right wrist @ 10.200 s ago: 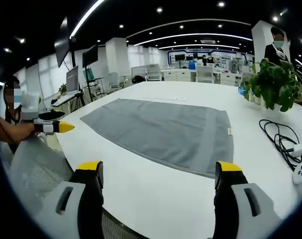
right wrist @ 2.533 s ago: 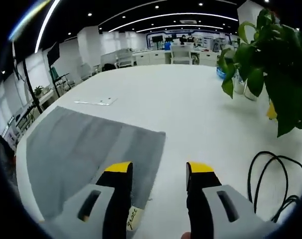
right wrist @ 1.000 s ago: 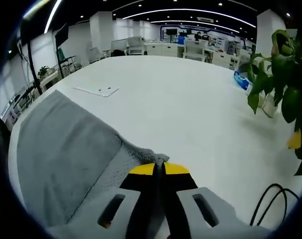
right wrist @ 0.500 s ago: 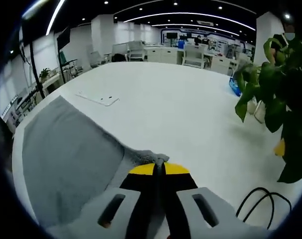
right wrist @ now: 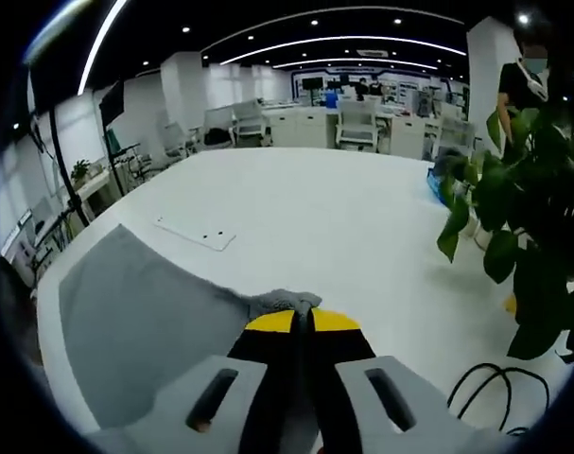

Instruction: Fold the towel on the table until its edges align and the towel forms a compact rectangular stack.

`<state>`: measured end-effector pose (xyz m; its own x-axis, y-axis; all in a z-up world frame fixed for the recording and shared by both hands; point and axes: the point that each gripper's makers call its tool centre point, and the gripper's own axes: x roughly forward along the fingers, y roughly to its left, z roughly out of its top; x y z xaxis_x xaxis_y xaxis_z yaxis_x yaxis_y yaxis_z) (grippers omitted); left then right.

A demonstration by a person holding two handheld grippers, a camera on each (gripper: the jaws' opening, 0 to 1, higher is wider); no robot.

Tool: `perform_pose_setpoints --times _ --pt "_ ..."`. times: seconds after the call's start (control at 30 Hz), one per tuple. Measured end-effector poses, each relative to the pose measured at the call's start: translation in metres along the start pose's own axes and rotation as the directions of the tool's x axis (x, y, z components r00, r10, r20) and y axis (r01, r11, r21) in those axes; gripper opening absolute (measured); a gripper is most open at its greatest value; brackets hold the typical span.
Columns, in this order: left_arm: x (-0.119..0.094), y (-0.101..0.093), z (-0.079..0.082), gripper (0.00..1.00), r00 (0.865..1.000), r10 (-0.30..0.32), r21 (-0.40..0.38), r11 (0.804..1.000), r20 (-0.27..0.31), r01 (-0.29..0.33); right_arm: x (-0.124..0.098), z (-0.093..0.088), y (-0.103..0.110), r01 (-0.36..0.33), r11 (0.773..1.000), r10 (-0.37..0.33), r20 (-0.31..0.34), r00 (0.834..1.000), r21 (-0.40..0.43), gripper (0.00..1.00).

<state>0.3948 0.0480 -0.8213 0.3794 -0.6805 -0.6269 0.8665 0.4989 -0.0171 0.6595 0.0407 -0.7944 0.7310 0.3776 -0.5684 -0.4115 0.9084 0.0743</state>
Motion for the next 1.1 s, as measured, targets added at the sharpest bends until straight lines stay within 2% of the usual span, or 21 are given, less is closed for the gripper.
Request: perform_pose_setpoints --times 0.2,0.3,0.6,0.77,0.87,0.93,1.1 --pt "-0.030 0.014 0.004 0.02 0.999 0.026 -0.001 1.000 0.044 -0.026 -0.011 0.025 0.021 0.009 1.000 -0.009 0.027 1.000 -0.018 0.02" --pt "-0.050 0.023 0.011 0.02 0.995 0.047 -0.031 0.999 0.086 -0.045 -0.015 0.037 0.032 0.015 1.000 -0.014 0.038 0.999 -0.016 0.02" --pt "-0.098 0.049 0.021 0.03 0.984 0.093 -0.056 0.995 0.151 -0.085 -0.021 0.076 0.069 0.006 1.000 -0.005 0.083 0.997 -0.006 0.02" --pt "-0.125 0.058 0.026 0.03 0.973 0.118 -0.079 0.991 0.200 -0.104 -0.023 0.097 0.092 -0.009 1.000 0.009 0.102 0.995 -0.006 0.02" --pt "-0.138 0.066 0.024 0.03 0.967 0.134 -0.088 0.989 0.217 -0.117 -0.022 0.108 0.106 -0.026 0.999 0.023 0.110 0.994 0.025 0.02" --pt "-0.153 0.072 0.024 0.03 0.957 0.155 -0.119 0.984 0.247 -0.129 -0.021 0.113 0.116 -0.037 0.999 0.032 0.111 0.993 0.039 0.02" --pt "-0.183 0.088 0.013 0.03 0.945 0.190 -0.145 0.977 0.267 -0.156 -0.021 0.127 0.143 -0.060 0.997 0.054 0.118 0.992 0.049 0.02"
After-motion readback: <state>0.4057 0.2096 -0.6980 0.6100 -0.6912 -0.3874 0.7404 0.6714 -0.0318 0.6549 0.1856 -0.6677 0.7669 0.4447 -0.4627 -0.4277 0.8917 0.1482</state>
